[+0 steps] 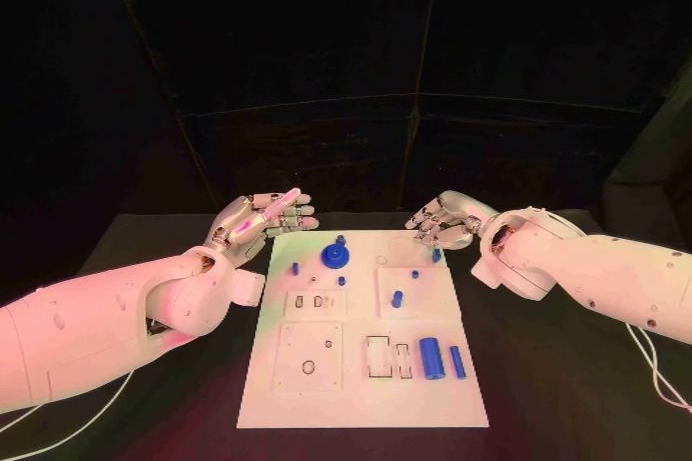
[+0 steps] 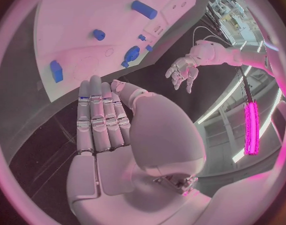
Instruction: Assemble the parts on the task board
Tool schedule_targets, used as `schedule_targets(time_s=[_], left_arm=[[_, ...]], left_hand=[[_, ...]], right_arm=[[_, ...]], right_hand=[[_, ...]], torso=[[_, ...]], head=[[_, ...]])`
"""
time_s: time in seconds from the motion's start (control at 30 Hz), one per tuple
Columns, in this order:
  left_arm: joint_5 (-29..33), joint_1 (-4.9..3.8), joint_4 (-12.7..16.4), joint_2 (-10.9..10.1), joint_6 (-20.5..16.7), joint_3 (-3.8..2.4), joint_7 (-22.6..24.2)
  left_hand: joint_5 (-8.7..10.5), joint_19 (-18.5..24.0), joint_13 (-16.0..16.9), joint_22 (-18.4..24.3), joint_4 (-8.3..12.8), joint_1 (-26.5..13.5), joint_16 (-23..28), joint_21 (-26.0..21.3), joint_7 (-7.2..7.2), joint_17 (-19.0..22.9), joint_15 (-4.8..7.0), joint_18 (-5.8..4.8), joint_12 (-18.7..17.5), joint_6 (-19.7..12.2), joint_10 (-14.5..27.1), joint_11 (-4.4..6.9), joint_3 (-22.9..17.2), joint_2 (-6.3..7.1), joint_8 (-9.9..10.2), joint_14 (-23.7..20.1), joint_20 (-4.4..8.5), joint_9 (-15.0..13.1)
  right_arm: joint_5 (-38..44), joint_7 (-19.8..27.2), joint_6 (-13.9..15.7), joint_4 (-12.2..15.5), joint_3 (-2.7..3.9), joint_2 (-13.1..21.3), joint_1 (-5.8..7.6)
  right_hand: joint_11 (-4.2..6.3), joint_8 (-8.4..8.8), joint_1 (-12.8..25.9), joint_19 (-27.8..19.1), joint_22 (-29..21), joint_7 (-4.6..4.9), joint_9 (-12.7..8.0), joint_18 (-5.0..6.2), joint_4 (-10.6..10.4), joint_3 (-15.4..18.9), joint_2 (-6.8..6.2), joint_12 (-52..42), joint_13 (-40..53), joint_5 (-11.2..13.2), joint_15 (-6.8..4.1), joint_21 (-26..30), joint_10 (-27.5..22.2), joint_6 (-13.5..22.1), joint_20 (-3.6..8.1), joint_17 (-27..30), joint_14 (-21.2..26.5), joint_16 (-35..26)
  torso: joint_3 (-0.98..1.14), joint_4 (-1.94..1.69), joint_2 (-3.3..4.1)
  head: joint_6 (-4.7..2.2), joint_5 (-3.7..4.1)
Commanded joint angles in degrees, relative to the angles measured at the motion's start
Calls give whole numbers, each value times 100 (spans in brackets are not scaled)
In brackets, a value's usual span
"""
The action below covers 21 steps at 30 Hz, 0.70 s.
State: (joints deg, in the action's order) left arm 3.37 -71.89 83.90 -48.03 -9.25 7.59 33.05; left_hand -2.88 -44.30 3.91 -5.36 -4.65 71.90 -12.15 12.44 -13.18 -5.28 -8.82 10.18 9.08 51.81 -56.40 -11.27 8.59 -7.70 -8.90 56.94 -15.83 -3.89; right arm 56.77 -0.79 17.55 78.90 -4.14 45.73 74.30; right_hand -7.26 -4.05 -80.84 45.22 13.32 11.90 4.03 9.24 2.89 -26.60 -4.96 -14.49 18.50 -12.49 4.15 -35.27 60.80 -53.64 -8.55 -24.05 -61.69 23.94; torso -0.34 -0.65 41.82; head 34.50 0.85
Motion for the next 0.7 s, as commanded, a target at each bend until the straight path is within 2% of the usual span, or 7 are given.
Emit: schedule_targets(time_s=[0.03, 0.17, 0.33, 0.4, 0.43, 0.47, 0.7], left_arm=[[-39, -7, -25, 23, 149, 0, -25], [-39, -7, -55, 53, 170, 0, -35], [-39, -6, -85, 85, 197, 0, -52], [-39, -6, -93, 92, 205, 0, -57], [-39, -6, -98, 98, 211, 0, -60], [-39, -6, -101, 100, 215, 0, -62], [-40, -3, -120, 110, 232, 0, -68]], left_hand=[[20, -34, -9, 6, -1, 6, 31, -27, -140, 6, -30, 29, -36, -59, 28, -9, 27, -33, 21, -3, 11, 8], [20, -34, -10, 7, 0, 7, 34, -29, -141, 7, -31, 28, -38, -60, 30, -10, 28, -33, 22, -5, 11, 8], [20, -34, -10, 7, 0, 7, 34, -29, -141, 7, -31, 28, -38, -60, 30, -10, 28, -33, 22, -5, 11, 8], [20, -33, -10, 9, 4, 10, 38, -31, -142, 8, -32, 28, -41, -63, 34, -11, 29, -32, 24, -8, 10, 8], [20, -32, -10, 11, 6, 13, 40, -33, -143, 9, -33, 28, -43, -65, 36, -12, 30, -32, 25, -10, 9, 8], [20, -32, -10, 11, 6, 13, 40, -33, -143, 9, -33, 28, -43, -65, 36, -12, 30, -32, 25, -10, 9, 8], [20, -32, -10, 11, 6, 13, 40, -33, -143, 9, -33, 28, -43, -65, 36, -12, 30, -32, 25, -10, 9, 8]], right_arm=[[-1379, 766, -346, -3, 1, 94, 25], [-1604, 1074, -291, -75, -1, 184, 32], [-1408, 1216, 8, -244, -4, 269, 33], [-1216, 1196, 88, -343, -5, 271, 31], [-1019, 1151, 140, -435, -6, 265, 28], [-860, 1101, 170, -497, -6, 261, 25], [352, 689, 311, -760, -9, 218, -31]], right_hand=[[-133, 17, 73, -53, -264, 37, -2, -48, 132, -367, -118, 522, -532, 52, 208, 429, 33, -19, -192, 608, 390, -892], [-45, -33, 196, 555, -396, -30, 24, 123, 295, -299, -165, 704, -930, 83, 78, 514, 536, -160, -241, 1002, -168, -1182], [388, -111, 411, 2003, 19, -309, 49, 147, 316, 522, -334, 106, -664, -54, -463, -416, 1764, -393, 254, 522, -2061, -217], [491, -118, 512, 2365, 170, -404, 44, 105, 288, 747, -405, -397, -269, -212, -581, -718, 2131, -396, 439, -611, -2460, 1048], [546, -116, 615, 2807, 1135, -424, 38, 9, 247, 931, -438, -2475, 1759, -293, -647, -1476, 2564, -375, 489, -3232, -2645, 3632], [435, -164, 674, 3099, 1996, -408, 39, -83, 192, 1200, -308, -4070, 3439, -529, -710, -2304, 1999, -355, 606, -4586, -2634, 5146], [413, -225, 791, 3417, 4205, -356, 9, -363, 101, 1655, -96, -6373, 5766, -431, -540, -3773, 2251, -68, 411, -6408, -2780, 6488]], torso=[[-10, 4, -1], [-1, 8, 4], [-12, -15, 14], [-11, -11, 15], [-9, -11, 17], [-7, -13, 18], [0, -18, 13]], head=[[-35, 73], [-42, 101], [-37, 181], [-32, 189], [-30, 195], [-27, 206], [1, 252]])
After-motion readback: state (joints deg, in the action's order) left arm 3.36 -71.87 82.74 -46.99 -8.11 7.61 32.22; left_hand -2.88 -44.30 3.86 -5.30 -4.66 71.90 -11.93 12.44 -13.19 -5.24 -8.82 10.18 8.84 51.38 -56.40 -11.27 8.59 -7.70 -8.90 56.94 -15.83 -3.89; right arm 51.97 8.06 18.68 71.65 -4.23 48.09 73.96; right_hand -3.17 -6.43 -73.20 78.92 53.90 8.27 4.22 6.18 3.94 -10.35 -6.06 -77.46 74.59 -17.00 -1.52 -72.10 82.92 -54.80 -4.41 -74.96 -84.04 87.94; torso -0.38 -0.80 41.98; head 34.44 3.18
